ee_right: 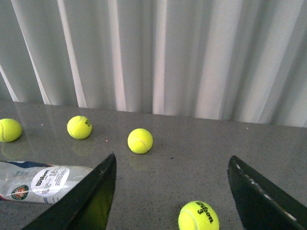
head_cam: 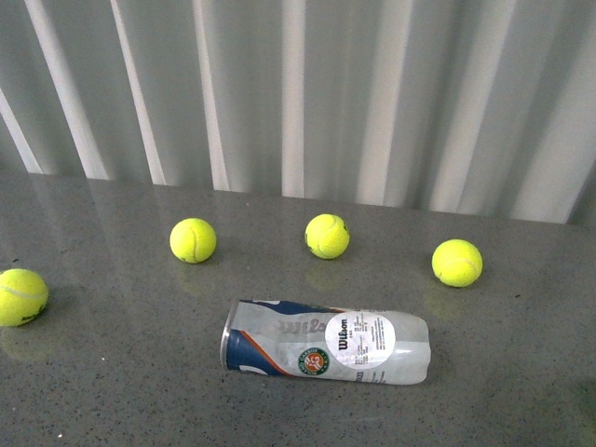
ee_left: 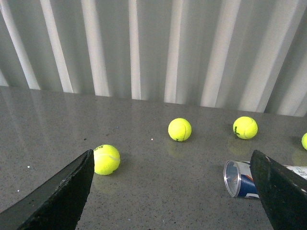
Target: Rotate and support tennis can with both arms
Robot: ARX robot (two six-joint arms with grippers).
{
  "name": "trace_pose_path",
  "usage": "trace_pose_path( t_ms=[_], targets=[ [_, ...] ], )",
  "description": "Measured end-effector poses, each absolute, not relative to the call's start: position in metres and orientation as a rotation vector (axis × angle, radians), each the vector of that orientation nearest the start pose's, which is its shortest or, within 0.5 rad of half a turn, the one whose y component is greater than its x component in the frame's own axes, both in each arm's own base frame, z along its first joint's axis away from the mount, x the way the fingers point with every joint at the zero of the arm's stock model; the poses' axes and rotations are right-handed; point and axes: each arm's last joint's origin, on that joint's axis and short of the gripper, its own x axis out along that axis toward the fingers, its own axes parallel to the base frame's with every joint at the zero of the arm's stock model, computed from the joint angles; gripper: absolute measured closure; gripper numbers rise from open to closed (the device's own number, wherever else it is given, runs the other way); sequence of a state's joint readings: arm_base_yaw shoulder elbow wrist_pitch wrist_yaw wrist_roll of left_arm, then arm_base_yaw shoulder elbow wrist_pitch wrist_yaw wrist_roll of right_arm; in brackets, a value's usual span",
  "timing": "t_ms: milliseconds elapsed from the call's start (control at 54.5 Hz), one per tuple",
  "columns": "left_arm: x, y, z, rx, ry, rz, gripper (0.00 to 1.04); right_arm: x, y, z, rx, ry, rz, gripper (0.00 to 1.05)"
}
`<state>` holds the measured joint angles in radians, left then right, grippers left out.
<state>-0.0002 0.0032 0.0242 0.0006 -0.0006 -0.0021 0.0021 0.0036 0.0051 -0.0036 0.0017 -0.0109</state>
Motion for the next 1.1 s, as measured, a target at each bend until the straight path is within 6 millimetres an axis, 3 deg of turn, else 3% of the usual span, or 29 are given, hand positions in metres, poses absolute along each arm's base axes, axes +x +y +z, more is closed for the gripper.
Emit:
trace_pose_path(
  t_ms=[55, 110, 202, 348, 385, 440, 532, 605, 678, 880, 1100],
  targets=[
    [0.097, 0.000, 0.170, 0.011, 0.018, -0.010, 0.07, 0.098, 0.000, 0.165, -0.011, 0.002, 0.001, 0.19],
    [0.098, 0.002, 0.176, 0.103, 0.376, -0.166, 0.07, 0.098, 0.000, 0.165, -0.010, 0.002, 0.001, 0.06],
    [0.103, 0.005, 0.198, 0.123, 0.595, -0.234, 0.07, 0.098, 0.000, 0.165, -0.010, 0.002, 0.002, 0.08],
    [0.142, 0.000, 0.267, 0.193, 0.455, -0.267, 0.07, 0.098, 0.000, 0.165, -0.010, 0.002, 0.002, 0.07],
    [0.162, -0.004, 0.287, 0.208, 0.407, -0.265, 0.07, 0.098, 0.000, 0.165, -0.010, 0.002, 0.002, 0.07],
    [0.196, -0.013, 0.300, 0.186, 0.402, -0.311, 0.07, 0.098, 0.000, 0.165, -0.010, 0.002, 0.002, 0.07],
    [0.246, -0.028, 0.286, 0.137, 0.518, -0.356, 0.07, 0.098, 0.000, 0.165, -0.010, 0.002, 0.002, 0.07],
    [0.284, -0.040, 0.250, 0.068, 0.687, -0.398, 0.07, 0.098, 0.000, 0.165, -0.010, 0.002, 0.002, 0.07],
    [0.307, -0.049, 0.220, -0.025, 0.808, -0.421, 0.07, 0.098, 0.000, 0.165, -0.010, 0.002, 0.002, 0.07],
    [0.335, -0.057, 0.173, -0.073, 0.921, -0.371, 0.07, 0.098, 0.000, 0.165, -0.010, 0.002, 0.002, 0.07],
    [0.350, -0.074, 0.144, -0.127, 0.929, -0.396, 0.07, 0.098, 0.000, 0.165, -0.010, 0.002, 0.002, 0.07]
  ],
)
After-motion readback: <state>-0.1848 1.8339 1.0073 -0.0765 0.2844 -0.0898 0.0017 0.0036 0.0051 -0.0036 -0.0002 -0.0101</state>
